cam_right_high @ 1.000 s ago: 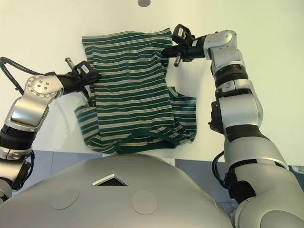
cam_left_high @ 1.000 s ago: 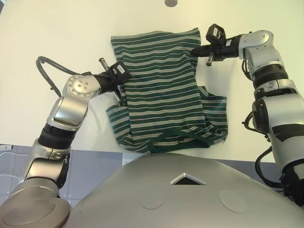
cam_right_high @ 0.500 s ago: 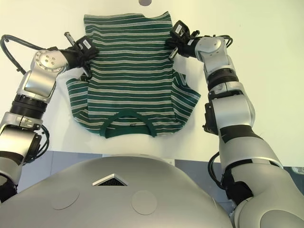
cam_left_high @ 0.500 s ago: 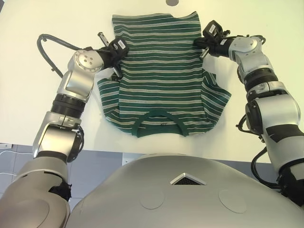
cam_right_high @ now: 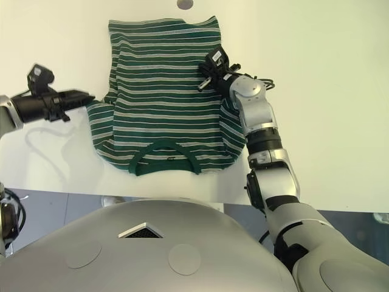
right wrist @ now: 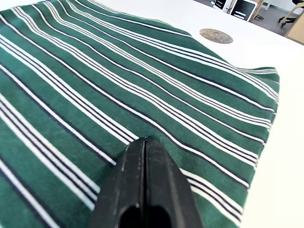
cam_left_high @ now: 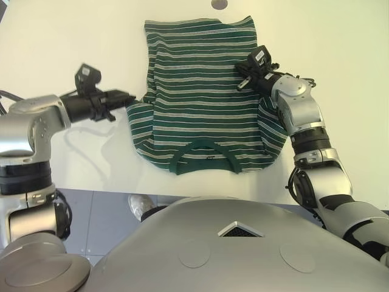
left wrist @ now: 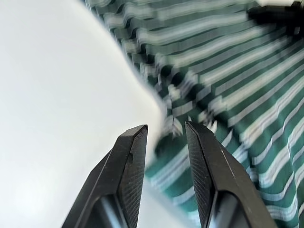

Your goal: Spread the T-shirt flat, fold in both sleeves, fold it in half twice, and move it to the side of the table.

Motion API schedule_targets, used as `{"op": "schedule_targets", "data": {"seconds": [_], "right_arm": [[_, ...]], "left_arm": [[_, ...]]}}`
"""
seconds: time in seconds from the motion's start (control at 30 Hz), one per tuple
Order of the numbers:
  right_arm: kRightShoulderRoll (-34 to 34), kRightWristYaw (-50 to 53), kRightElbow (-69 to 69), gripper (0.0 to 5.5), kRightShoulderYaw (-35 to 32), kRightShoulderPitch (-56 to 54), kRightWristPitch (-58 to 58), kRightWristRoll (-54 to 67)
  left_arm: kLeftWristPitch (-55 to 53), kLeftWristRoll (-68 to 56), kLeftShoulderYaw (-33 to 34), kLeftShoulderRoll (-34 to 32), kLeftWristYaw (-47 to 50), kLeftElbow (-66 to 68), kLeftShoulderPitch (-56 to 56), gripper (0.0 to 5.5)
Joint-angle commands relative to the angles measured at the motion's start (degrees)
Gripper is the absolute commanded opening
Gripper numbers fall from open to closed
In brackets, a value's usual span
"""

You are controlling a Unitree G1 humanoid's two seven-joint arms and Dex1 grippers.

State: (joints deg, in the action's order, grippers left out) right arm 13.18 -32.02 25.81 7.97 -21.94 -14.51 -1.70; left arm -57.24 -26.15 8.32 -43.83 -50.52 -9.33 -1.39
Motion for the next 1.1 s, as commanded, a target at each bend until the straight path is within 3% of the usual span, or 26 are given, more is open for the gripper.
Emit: {"op": "schedule_targets", "data": {"seconds": [0.03, 0.23, 0.5, 0.83, 1.1], "right_arm": [[1.02, -1.57, -1.30, 0.00, 0.27, 0.17, -2.28, 0.78], [1.91, -4.38, -1.30, 0.00, 2.11, -0.74, -2.94, 0.57], [3.11, -4.89, 0.56, 0.00, 3.00, -0.87, -2.42, 0.05], [5.65, -2.95, 2.93, 0.00, 3.69, -1.20, -2.38, -2.28], [6.03, -3.03, 1.86, 0.00, 4.09, -1.29, -2.94, -2.15]], "left_arm": [[3.34, 3.17, -1.44, -1.12, 2.19, 1.24, 5.62, 1.46], [6.11, 1.48, -1.13, 4.15, 4.86, 3.85, 8.60, 1.46], [6.86, -2.12, 0.02, 5.59, 5.18, 1.25, 9.42, 0.03], [11.54, -3.56, 9.91, 6.43, 8.42, 7.26, 9.11, 0.03], [8.68, -14.64, 15.00, 7.87, 4.46, -6.52, 11.95, 0.03]]}}
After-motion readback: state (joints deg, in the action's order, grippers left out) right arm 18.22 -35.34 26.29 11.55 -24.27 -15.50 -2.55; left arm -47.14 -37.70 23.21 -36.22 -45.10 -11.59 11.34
